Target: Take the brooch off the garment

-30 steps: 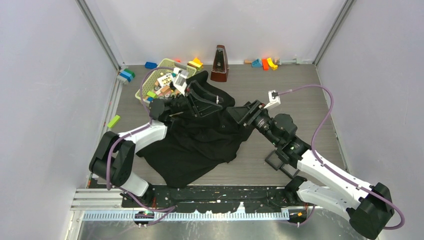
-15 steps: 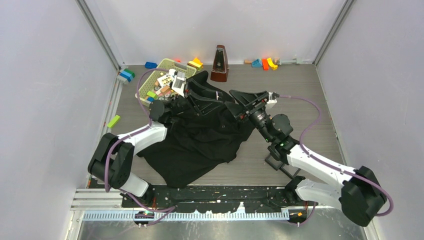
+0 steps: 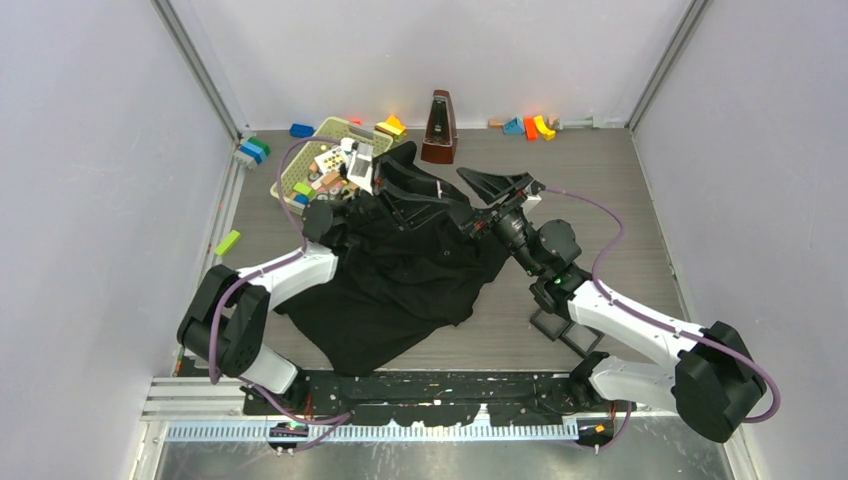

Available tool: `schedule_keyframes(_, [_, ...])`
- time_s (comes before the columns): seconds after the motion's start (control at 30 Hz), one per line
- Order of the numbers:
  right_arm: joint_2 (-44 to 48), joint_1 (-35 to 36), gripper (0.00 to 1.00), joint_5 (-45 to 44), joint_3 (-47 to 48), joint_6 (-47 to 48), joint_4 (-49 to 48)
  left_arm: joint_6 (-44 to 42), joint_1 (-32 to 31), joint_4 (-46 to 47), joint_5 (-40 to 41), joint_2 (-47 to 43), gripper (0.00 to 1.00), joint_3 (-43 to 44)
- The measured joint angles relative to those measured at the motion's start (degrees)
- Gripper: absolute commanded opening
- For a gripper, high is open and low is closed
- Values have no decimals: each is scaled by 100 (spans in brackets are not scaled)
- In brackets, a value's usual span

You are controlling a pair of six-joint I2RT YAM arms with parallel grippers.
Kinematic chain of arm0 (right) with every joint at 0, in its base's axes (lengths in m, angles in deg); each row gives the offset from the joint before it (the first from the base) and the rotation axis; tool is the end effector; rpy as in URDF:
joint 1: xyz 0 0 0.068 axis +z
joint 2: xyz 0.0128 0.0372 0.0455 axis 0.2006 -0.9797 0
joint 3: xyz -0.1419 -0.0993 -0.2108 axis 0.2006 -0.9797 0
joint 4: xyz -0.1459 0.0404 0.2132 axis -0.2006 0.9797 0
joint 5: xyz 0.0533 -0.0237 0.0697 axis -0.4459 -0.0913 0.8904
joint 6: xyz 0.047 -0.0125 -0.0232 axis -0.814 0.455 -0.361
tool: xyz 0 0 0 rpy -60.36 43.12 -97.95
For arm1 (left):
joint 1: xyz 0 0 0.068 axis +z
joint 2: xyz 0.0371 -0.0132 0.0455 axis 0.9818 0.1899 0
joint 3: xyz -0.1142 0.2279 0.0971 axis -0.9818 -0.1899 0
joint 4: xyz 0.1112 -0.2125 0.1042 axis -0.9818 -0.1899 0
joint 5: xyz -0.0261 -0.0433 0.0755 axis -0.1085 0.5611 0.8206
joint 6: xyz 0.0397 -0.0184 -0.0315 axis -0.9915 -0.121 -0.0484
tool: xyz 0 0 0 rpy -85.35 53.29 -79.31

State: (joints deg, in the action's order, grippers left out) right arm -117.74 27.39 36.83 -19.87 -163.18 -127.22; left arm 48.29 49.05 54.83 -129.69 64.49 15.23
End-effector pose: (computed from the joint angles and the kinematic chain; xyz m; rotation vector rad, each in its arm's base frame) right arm 0.1991 0.1604 0.3172 0.8667 1.3607 2.0464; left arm 0.2529 -0.1748 0.3352 0.6439 1.0508 -1.5745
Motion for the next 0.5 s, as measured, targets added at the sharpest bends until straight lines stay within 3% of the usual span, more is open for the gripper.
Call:
schedule_keyframes(0.27, [63, 70, 90, 214, 11, -142, 258, -35, -66, 2, 4, 164, 20, 144])
schedule_keyframes(0.5, [63, 83, 73, 321, 13, -260, 289, -114, -149, 2, 2, 308, 21, 162])
